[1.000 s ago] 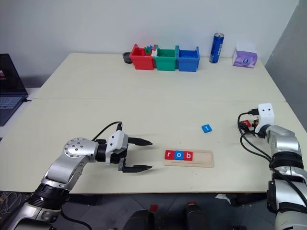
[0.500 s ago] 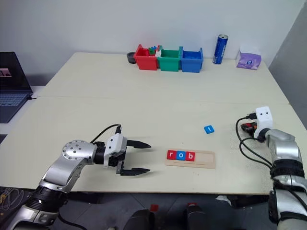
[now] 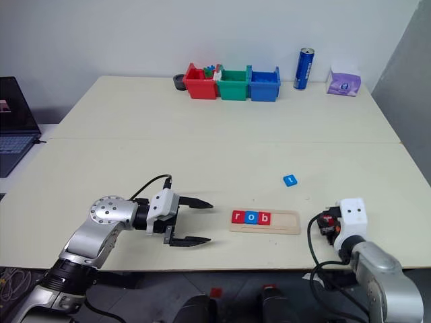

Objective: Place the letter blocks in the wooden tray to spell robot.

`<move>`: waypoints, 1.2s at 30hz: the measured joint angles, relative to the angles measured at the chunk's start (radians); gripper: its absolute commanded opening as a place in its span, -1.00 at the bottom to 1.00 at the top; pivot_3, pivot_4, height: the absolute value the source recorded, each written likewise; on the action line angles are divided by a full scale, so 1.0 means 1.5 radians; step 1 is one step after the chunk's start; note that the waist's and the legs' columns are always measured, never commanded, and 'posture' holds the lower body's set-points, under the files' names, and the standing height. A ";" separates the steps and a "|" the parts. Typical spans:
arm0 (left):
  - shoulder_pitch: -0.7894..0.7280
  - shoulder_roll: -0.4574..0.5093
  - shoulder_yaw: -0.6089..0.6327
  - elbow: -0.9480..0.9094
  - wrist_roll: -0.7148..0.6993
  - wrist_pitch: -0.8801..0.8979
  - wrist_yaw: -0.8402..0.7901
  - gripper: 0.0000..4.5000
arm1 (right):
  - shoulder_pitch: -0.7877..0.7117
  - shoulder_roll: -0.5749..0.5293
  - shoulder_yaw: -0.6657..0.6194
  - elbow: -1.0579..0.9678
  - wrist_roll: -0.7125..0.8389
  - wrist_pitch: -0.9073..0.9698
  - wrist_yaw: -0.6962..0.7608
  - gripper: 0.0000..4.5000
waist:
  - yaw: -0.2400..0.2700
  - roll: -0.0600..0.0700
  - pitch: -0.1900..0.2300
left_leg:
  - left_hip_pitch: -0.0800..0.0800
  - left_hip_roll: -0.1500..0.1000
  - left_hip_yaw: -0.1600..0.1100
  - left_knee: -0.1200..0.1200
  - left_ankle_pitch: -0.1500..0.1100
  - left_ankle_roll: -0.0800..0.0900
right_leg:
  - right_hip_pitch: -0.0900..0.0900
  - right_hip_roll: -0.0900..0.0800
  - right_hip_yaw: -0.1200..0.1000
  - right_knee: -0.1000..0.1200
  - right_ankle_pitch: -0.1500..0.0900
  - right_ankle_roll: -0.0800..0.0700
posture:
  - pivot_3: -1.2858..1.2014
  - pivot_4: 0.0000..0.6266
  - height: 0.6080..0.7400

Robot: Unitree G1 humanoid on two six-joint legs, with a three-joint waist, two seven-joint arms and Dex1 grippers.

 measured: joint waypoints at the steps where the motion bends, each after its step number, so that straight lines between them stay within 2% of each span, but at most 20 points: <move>1: -0.003 -0.002 0.000 0.001 0.000 0.000 -0.001 1.00 | 0.001 0.012 0.002 -0.004 -0.002 0.000 -0.012 -0.36 | 0.000 0.000 0.000 | 0.000 0.000 0.000 0.000 0.000 0.000 | 0.000 0.000 0.000 0.000 0.000 0.000 | 0.03 -0.52 1.00; 7: -0.016 -0.006 -0.011 0.002 0.007 0.000 -0.008 1.00 | -0.015 0.061 0.011 -0.004 -0.016 0.003 -0.064 -0.36 | 0.000 0.000 0.000 | 0.000 0.000 0.000 0.000 0.000 0.000 | 0.000 0.000 0.000 0.000 0.000 0.000 | 0.03 -0.52 1.00; 8: -0.016 -0.006 -0.011 0.002 0.007 0.000 -0.008 1.00 | -0.018 0.071 0.010 -0.003 -0.016 0.003 -0.070 -0.03 | -0.001 0.000 0.000 | 0.000 0.000 0.000 0.000 0.000 0.000 | 0.000 0.000 0.000 0.000 0.000 0.000 | 0.03 -0.52 1.00; 15: -0.002 -0.006 -0.011 0.002 0.009 0.000 0.004 1.00 | -0.043 0.113 0.005 0.007 -0.012 0.000 -0.088 0.99 | 0.000 -0.001 0.000 | 0.000 0.000 0.000 0.000 0.000 0.000 | 0.000 0.000 0.000 0.000 0.000 0.000 | 0.03 -0.52 1.00; 17: -0.001 -0.006 -0.011 0.001 0.009 0.000 0.005 1.00 | -0.059 0.102 0.000 0.007 -0.011 0.000 -0.086 0.99 | 0.000 0.000 0.000 | 0.000 0.000 0.000 0.000 0.000 0.000 | 0.000 0.000 0.000 0.000 0.000 0.000 | 0.03 -0.52 1.00; 20: -0.001 -0.006 -0.011 0.001 0.009 0.000 0.006 1.00 | -0.091 0.057 -0.009 -0.006 -0.010 -0.003 -0.074 0.99 | 0.000 0.000 0.000 | 0.000 0.000 0.000 -0.001 0.000 0.000 | 0.000 0.000 0.000 -0.001 0.000 0.000 | 0.03 -0.52 1.00; 25: -0.003 -0.006 -0.011 0.002 0.011 -0.001 0.006 1.00 | -0.120 -0.071 -0.033 0.003 0.033 -0.002 0.021 0.99 | 0.000 0.000 0.000 | -0.001 0.000 0.001 -0.001 0.000 0.000 | 0.000 0.000 -0.001 -0.001 0.000 0.000 | 0.03 -0.52 1.00; 29: -0.007 -0.012 -0.012 0.006 0.012 -0.003 0.005 1.00 | -0.102 -0.270 -0.026 0.051 0.080 -0.039 0.204 0.99 | 0.000 0.000 0.001 | -0.001 -0.001 0.001 -0.001 0.000 0.000 | 0.000 0.000 -0.001 -0.001 0.000 0.000 | 0.03 -0.52 1.00; 32: -0.010 -0.013 -0.013 0.012 0.014 -0.008 0.004 1.00 | -0.060 -0.397 0.004 0.092 0.082 -0.128 0.345 0.99 | 0.000 0.000 0.001 | -0.001 -0.001 0.001 -0.001 0.000 0.000 | 0.000 0.001 -0.001 -0.001 0.000 0.000 | 0.03 -0.52 1.00; 36: -0.015 -0.016 -0.013 0.017 0.014 -0.015 0.004 1.00 | -0.043 -0.465 0.067 0.160 0.066 -0.236 0.458 0.99 | 0.000 -0.001 0.001 | 0.000 -0.001 0.001 -0.001 0.000 0.000 | 0.000 0.001 -0.001 -0.001 0.000 0.000 | 0.03 -0.52 1.00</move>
